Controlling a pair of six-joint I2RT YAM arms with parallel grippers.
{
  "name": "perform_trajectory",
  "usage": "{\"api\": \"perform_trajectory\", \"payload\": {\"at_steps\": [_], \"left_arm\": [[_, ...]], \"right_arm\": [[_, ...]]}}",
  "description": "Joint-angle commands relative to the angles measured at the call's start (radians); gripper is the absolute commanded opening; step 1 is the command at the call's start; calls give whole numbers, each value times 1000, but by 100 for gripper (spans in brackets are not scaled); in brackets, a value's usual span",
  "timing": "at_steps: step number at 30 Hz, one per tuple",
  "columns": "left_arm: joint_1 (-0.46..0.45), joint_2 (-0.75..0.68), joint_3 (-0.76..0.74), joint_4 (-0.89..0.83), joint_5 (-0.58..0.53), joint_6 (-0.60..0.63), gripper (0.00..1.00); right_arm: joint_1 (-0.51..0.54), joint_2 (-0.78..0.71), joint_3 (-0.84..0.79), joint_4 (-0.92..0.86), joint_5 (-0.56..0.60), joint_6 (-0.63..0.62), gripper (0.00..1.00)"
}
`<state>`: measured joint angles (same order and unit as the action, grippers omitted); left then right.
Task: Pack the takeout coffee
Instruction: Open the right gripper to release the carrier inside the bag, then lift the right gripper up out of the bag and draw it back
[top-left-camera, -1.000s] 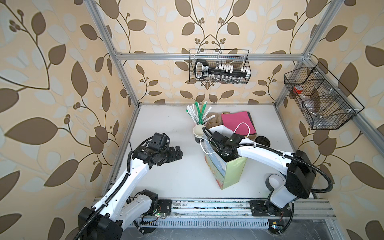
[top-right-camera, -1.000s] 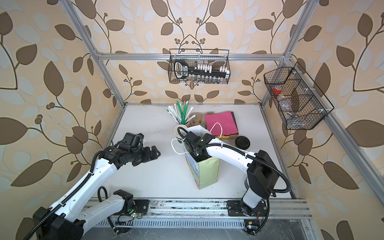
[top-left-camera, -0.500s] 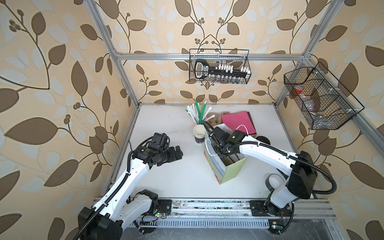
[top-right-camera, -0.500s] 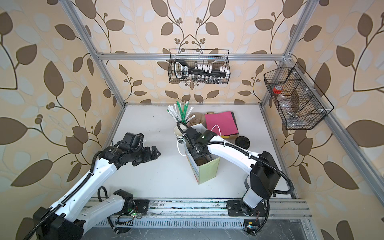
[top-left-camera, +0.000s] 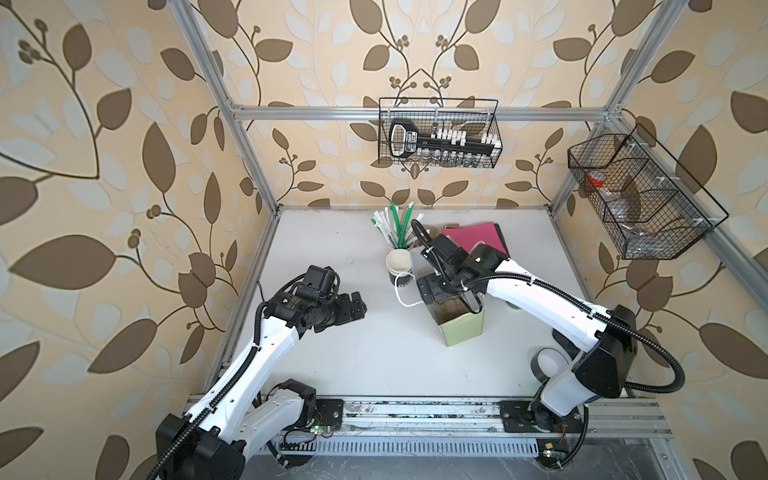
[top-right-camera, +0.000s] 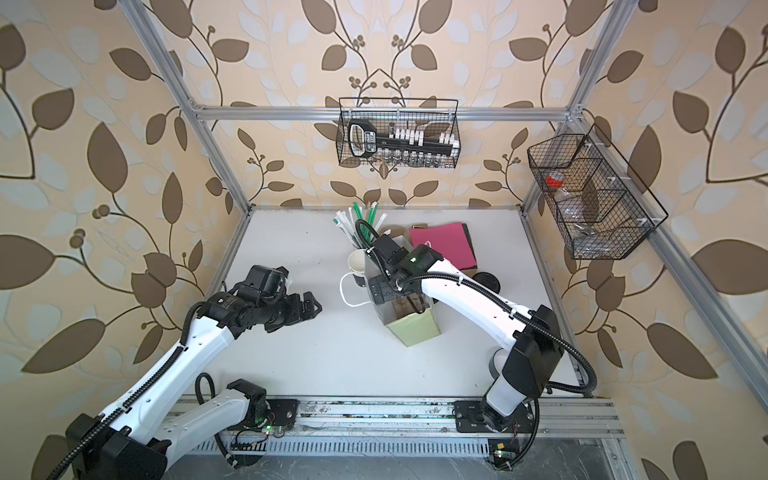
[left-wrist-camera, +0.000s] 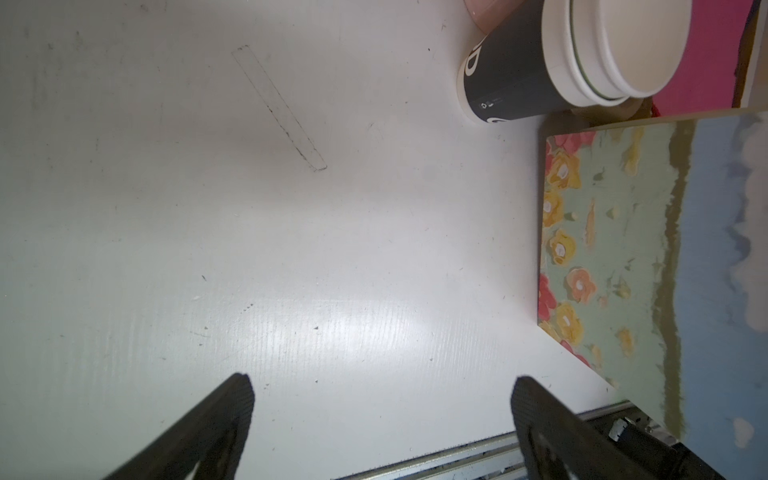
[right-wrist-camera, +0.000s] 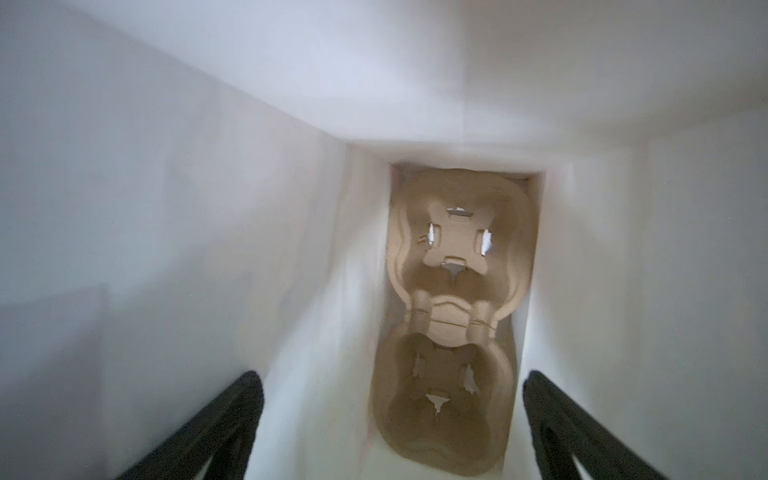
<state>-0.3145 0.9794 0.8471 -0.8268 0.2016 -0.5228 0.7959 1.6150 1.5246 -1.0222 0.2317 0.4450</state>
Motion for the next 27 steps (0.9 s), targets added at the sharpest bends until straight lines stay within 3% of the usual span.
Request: {"api": "perform_trajectory", "payload": {"at_steps": [1,9,12,19,22,27], "left_arm": [[3,8,14,-8,12,9,99],[3,8,14,-8,12,9,99],[3,12,14,-8,14,9,99],[3,12,15,-8,14,8,99],[3,14,15,-9,16,8,99],[3,25,23,-18,17,8,99]], "right_arm": [[-8,-32,28,-42,-11,-17,99],[-16,-41,-18,-12,-61,-9,95],[-56,-80,-43,34,-153,-6,93],[-76,-107,-42,33,-205,-38,93],[-107,-111,-47,33,-280,-33,92],[-119,-122,-28,15,-279,-37,92]]}}
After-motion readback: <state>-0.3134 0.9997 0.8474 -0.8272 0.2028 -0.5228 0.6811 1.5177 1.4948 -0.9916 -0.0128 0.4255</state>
